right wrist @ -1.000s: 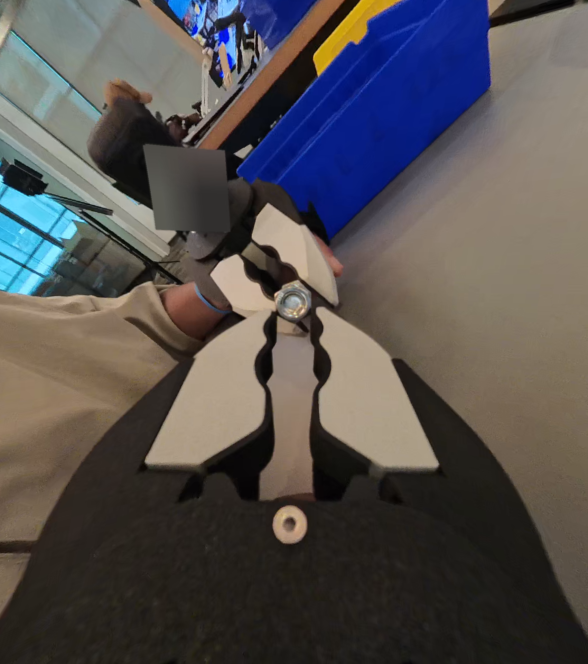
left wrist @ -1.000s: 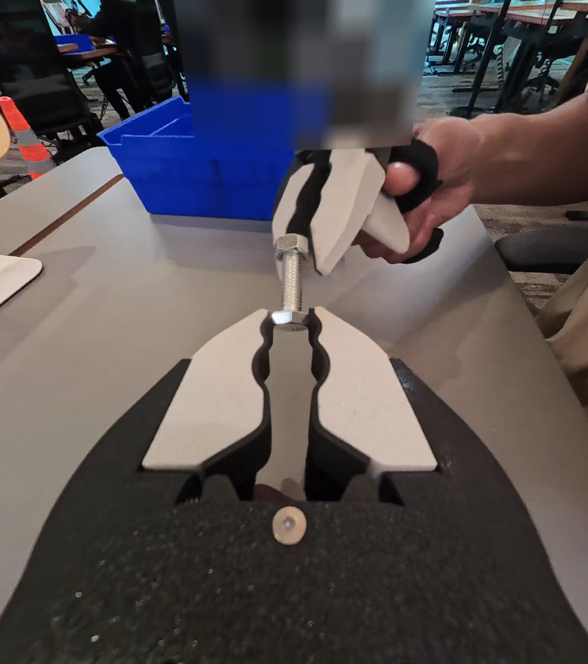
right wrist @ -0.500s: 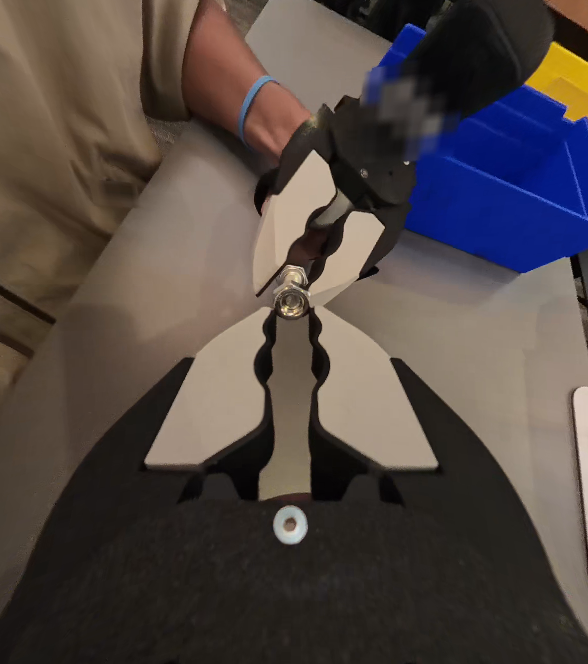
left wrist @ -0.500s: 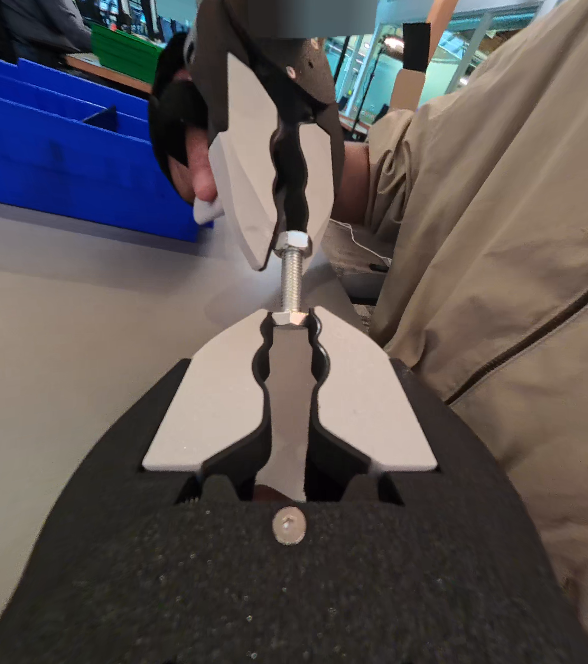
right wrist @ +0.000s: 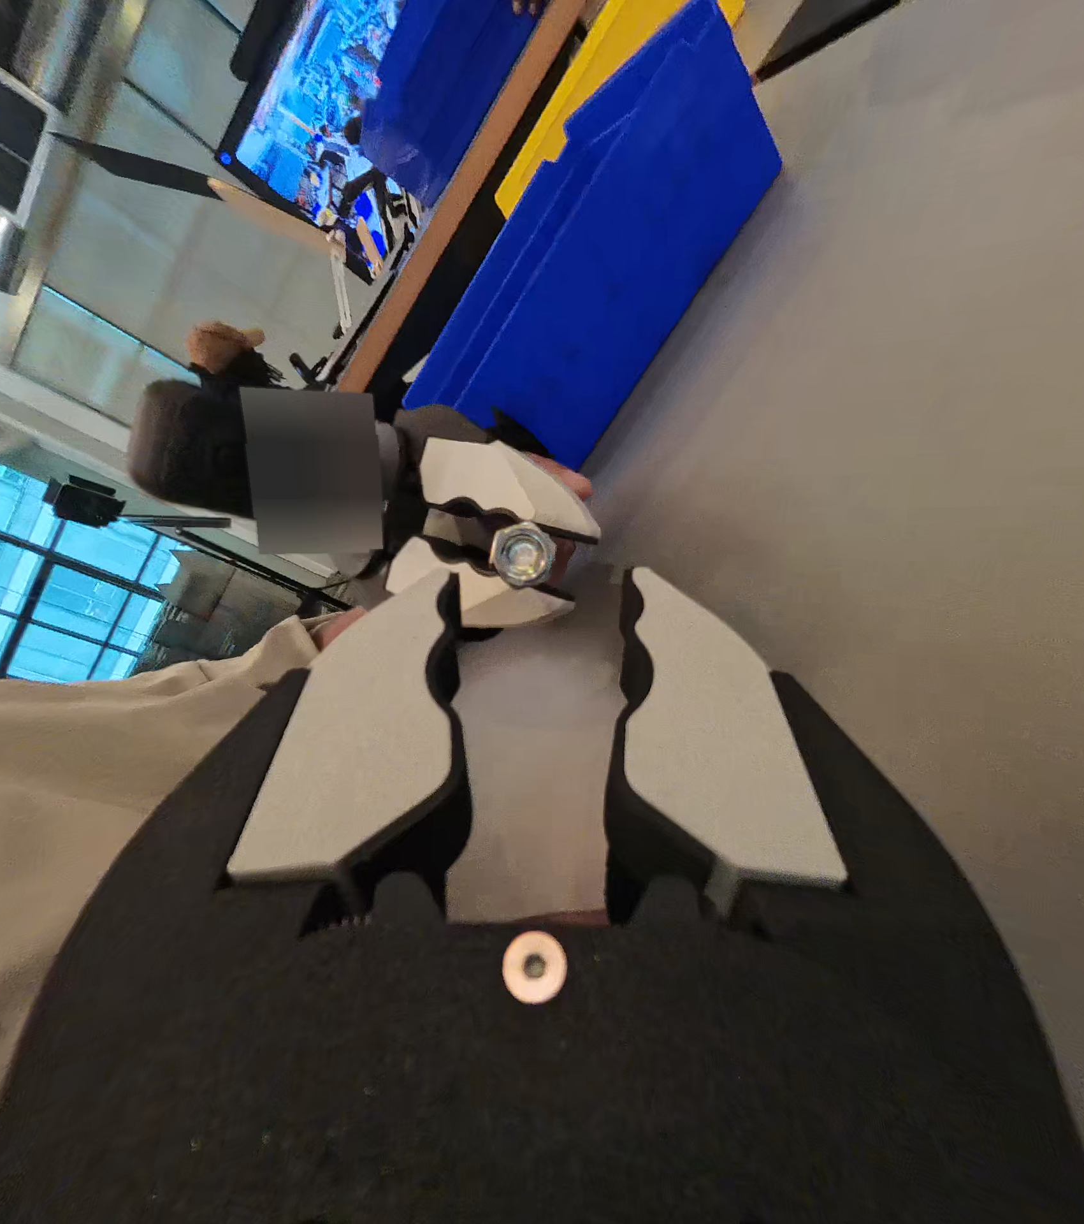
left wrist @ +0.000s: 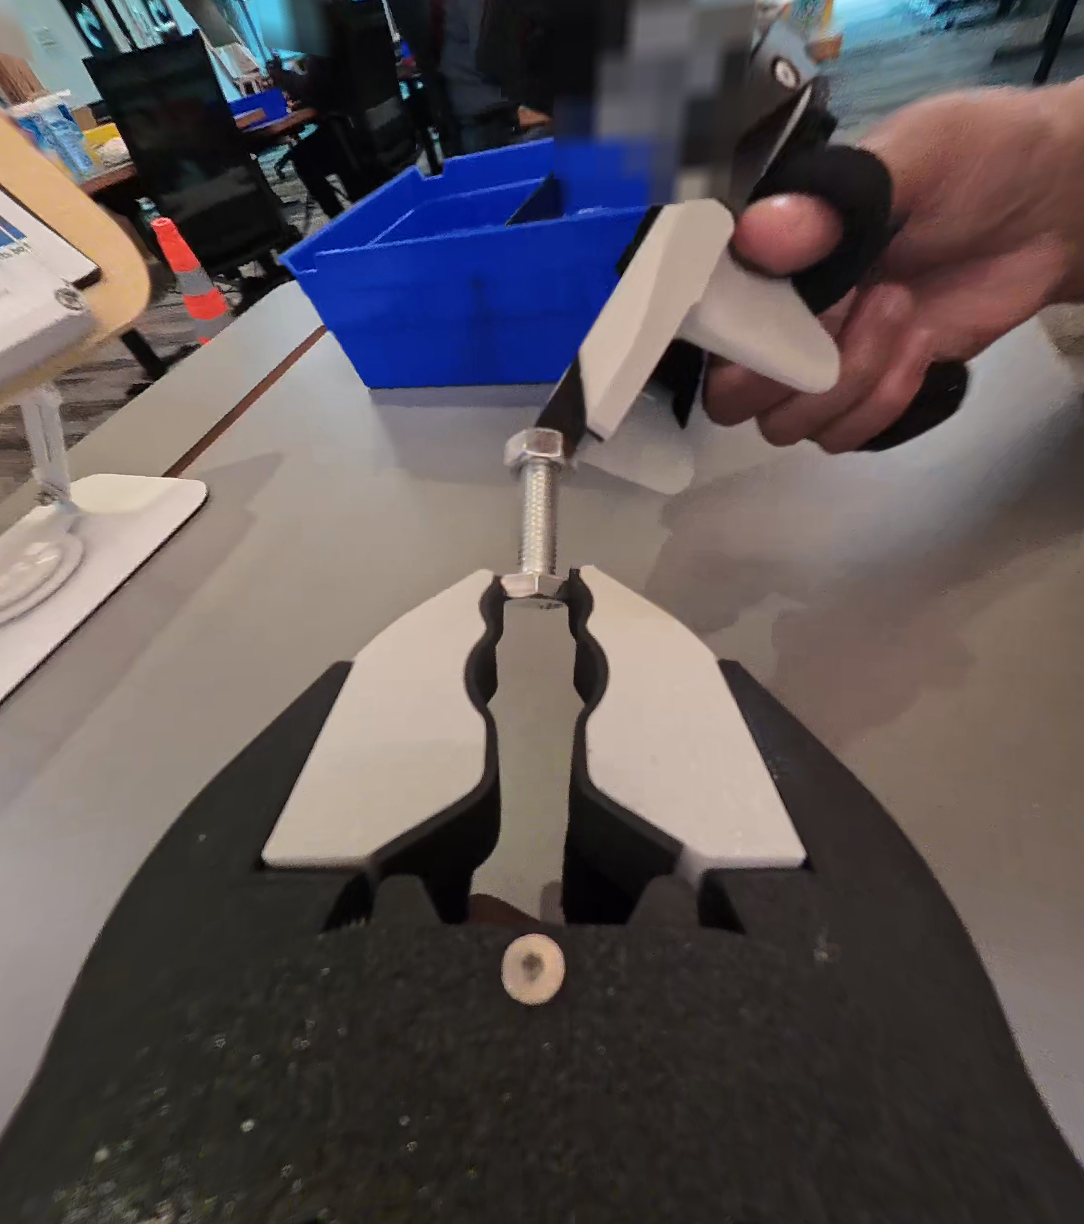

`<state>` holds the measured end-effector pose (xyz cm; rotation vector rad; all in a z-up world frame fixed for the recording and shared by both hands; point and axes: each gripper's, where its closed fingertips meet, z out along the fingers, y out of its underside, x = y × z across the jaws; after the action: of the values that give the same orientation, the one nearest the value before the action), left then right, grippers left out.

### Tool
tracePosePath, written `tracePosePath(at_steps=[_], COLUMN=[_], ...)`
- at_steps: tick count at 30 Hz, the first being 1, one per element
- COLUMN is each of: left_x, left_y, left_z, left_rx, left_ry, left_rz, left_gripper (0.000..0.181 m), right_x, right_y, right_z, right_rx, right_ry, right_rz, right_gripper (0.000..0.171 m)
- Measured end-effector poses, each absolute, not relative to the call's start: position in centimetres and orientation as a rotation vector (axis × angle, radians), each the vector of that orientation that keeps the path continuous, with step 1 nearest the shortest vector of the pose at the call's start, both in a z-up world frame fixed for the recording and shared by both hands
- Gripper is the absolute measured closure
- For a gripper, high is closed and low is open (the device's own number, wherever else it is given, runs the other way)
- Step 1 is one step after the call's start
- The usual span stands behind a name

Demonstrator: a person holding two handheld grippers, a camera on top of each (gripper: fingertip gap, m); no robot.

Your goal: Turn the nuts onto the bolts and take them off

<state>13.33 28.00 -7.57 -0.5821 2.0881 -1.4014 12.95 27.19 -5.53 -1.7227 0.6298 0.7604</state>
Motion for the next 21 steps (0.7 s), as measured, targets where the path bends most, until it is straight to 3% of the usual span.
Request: tracePosePath(at_steps=[2,3,4,9,17,21], left_x=[13.2,13.2,13.2,12.3,8.1,8.4], left_y=[27.7,27.6,27.5,27.3,24.8,24.7], left_z=[-8.3,-8.3,-8.5,-7.6,-5.7,-5.8], left_rx=[-0.544,-0.537,-0.540,-0.600,-0.630,-0.654], left_ry=[2.123,2.104,2.115,2.171,2.354,2.331], left_rz=[-1.334,-1.318,-1.309,-1.514,-2.110,-2.126], left_gripper=[0.163,0.163,0.163,0.163,0.163,0.163], right_x=[12.6,12.5,12.4,11.6,8.9,9.2], right_y=[27.5,27.5,27.6,27.7,25.9,25.8], right_z=[-6.0,-6.4,-6.3,-5.3,-3.9,-4.0], right_rx=[-1.749,-1.781,-1.782,-1.869,-1.979,-2.025], right_ry=[0.646,0.649,0.640,0.345,-0.669,-0.719], right_rz=[0.765,0.755,0.756,0.590,0.158,0.197], right_gripper=[0.132,0.149,0.152,0.153,0.153,0.153])
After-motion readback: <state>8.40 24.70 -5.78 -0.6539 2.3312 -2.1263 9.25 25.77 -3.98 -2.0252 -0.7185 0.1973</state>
